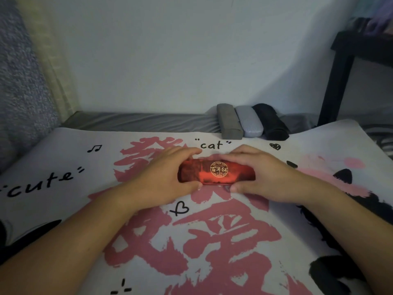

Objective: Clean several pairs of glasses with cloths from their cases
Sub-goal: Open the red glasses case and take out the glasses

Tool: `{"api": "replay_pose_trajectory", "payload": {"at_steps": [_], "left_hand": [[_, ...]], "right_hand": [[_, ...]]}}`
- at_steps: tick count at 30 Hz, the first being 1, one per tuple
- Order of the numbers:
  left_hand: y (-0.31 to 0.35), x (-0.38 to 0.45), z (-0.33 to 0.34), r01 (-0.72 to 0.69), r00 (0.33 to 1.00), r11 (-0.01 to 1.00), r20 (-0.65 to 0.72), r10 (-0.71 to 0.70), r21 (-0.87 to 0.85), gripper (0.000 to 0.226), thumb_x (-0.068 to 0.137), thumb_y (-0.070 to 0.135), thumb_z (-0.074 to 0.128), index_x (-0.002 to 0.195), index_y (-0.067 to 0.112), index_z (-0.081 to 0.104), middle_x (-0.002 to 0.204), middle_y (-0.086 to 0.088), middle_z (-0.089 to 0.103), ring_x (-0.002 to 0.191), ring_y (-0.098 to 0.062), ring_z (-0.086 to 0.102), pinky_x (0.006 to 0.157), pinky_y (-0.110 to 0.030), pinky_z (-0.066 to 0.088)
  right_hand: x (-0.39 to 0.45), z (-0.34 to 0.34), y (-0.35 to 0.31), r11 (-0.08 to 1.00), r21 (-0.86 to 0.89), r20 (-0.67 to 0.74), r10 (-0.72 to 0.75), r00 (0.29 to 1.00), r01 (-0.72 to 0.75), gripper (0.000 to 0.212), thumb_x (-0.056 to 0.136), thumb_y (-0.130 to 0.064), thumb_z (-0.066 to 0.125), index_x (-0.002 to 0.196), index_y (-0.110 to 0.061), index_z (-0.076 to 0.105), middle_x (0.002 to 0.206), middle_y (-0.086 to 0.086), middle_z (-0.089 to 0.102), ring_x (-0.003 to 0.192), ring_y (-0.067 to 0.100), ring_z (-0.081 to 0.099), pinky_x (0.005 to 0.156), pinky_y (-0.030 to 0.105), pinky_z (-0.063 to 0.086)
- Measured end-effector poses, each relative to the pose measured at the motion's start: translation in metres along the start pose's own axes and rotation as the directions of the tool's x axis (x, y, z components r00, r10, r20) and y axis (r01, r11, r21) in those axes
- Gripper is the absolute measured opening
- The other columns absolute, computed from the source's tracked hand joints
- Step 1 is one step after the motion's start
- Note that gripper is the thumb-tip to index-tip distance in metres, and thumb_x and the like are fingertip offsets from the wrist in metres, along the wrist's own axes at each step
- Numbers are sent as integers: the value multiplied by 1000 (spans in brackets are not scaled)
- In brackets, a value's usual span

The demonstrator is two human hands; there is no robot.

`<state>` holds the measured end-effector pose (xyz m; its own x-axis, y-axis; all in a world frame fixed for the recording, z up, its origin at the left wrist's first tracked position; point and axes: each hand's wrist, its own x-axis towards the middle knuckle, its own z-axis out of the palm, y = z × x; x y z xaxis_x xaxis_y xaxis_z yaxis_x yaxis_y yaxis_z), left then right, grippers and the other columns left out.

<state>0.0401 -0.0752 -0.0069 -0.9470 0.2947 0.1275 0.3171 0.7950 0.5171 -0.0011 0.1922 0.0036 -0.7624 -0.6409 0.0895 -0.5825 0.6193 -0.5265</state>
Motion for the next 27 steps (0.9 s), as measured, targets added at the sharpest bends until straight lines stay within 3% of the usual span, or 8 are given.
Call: {"api": "replay_pose_trajectory", "payload": {"at_steps": [3, 6, 8, 11, 17, 20, 23, 27], "left_hand": [[0, 3, 1, 6, 999, 1000, -43, -6, -2, 74, 80, 48, 80, 145, 34, 47, 133, 13, 52, 120, -1, 44, 108, -27, 39], [-2, 3, 0, 25, 998, 998, -56, -28, -66, 77, 79, 52, 80, 145, 41, 42, 132, 14, 54, 120, -3, 49, 105, -27, 41], [-2, 1, 0, 32, 998, 991, -40, -38, -128, 79, 80, 53, 78, 146, 48, 35, 130, 15, 56, 119, -5, 53, 104, -29, 44], [-3, 0, 0, 17, 999, 988, -41, -24, -155, 76, 82, 54, 75, 145, 51, 34, 132, 14, 57, 121, -6, 53, 104, -31, 45], [-2, -2, -1, -45, 999, 982, -37, 39, -182, 71, 80, 50, 76, 142, 55, 42, 113, 23, 59, 109, 4, 56, 90, -10, 43], [-3, -3, -2, -43, 999, 976, -37, 35, -215, 73, 75, 57, 73, 140, 60, 41, 110, 19, 62, 105, 2, 58, 91, -15, 46], [-4, 0, -3, -44, 999, 975, -20, 41, -218, 76, 78, 47, 79, 142, 59, 41, 104, 14, 66, 99, -3, 62, 91, -18, 49], [-5, 3, -6, -18, 999, 976, 23, 24, -218, 85, 77, 45, 82, 143, 65, 34, 101, 13, 67, 100, -2, 62, 90, -16, 48]], "right_hand": [[2, -1, -1, 1000, 17, -76, 2, 997, -1, 70, 77, -32, 87, 139, -45, 55, 116, -18, 53, 109, -5, 52, 90, 5, 39], [0, -6, 2, 999, 8, -127, 47, 991, -46, 67, 72, -41, 88, 131, -50, 59, 118, -23, 62, 110, -8, 56, 98, 13, 44], [-2, -8, 3, 997, 47, -100, 72, 992, -68, 62, 75, -38, 86, 130, -50, 59, 122, -26, 63, 114, -9, 57, 101, 13, 44], [-6, -13, 2, 985, 158, -8, 72, 997, -70, 53, 84, -29, 80, 118, -61, 55, 121, -30, 59, 115, -15, 54, 92, -1, 37], [-5, -20, 1, 975, 206, 48, 72, 996, -80, 42, 87, -25, 75, 115, -52, 59, 114, -31, 63, 113, -16, 55, 87, -3, 36], [-4, -20, 1, 971, 223, 60, 71, 996, -82, 39, 86, -28, 74, 111, -53, 60, 109, -38, 65, 112, -15, 57, 87, -2, 37], [-2, -21, 1, 966, 240, 72, 84, 994, -99, 37, 80, -38, 71, 113, -51, 61, 110, -44, 62, 112, -17, 57, 89, -3, 36], [-3, -22, 4, 969, 223, 81, 87, 993, -103, 43, 80, -40, 69, 122, -45, 62, 112, -40, 63, 113, -19, 55, 91, -3, 35]]}}
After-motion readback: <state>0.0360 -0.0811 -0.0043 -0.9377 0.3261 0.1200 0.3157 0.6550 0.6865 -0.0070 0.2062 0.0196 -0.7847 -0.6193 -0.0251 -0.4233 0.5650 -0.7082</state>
